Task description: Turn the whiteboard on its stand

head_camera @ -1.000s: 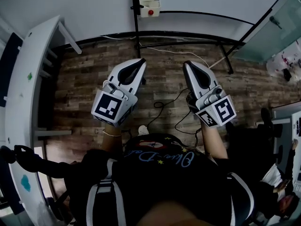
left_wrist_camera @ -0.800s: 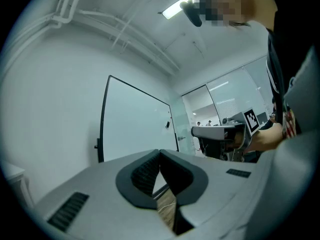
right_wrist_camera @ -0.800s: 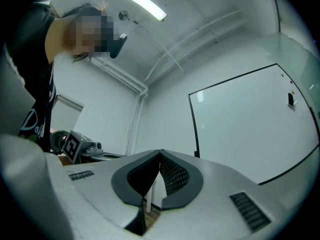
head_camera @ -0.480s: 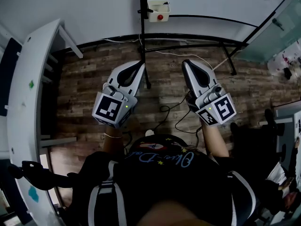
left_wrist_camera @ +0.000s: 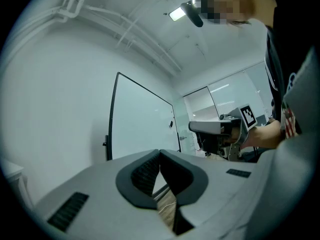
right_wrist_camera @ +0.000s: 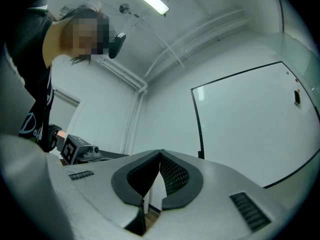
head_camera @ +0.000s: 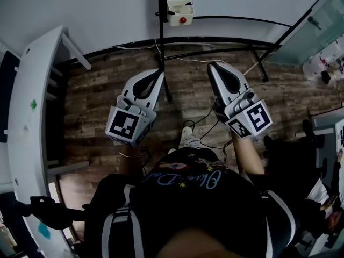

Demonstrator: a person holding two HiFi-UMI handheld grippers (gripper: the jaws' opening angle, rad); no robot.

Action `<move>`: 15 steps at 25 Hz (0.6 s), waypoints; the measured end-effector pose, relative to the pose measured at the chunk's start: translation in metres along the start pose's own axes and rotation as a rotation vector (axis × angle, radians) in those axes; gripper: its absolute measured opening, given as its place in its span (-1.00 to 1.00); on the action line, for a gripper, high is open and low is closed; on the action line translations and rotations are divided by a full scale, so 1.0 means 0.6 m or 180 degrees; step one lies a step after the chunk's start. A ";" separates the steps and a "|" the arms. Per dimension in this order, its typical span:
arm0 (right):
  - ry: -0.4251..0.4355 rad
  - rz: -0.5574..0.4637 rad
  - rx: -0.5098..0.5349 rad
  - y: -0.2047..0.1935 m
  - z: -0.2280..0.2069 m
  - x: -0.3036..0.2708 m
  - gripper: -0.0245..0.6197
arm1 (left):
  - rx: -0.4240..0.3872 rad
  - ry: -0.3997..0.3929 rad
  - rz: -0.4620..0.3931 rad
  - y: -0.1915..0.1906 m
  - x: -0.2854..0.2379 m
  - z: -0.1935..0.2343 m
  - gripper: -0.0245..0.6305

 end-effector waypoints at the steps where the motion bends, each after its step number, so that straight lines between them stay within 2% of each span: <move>1: 0.0018 -0.0010 -0.0003 -0.001 -0.002 -0.006 -0.85 | -0.0006 0.0021 0.0004 0.000 0.000 0.006 -0.91; 10: 0.0174 -0.0138 -0.0015 -0.016 -0.042 -0.071 -0.85 | -0.0071 0.0115 0.0054 -0.005 -0.020 0.050 -0.91; 15: 0.0212 -0.0191 -0.0099 -0.032 -0.071 -0.108 -0.85 | 0.0058 0.0143 0.0054 -0.009 -0.047 0.088 -0.91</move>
Point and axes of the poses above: the fingertips, and each gripper's own axes: x backward along the fingers, z to its left, y out of its top, the point moved 1 cm from there along x, backward along the fingers, and after that the axes turned 2 degrees about z, right-handed, at the moved point
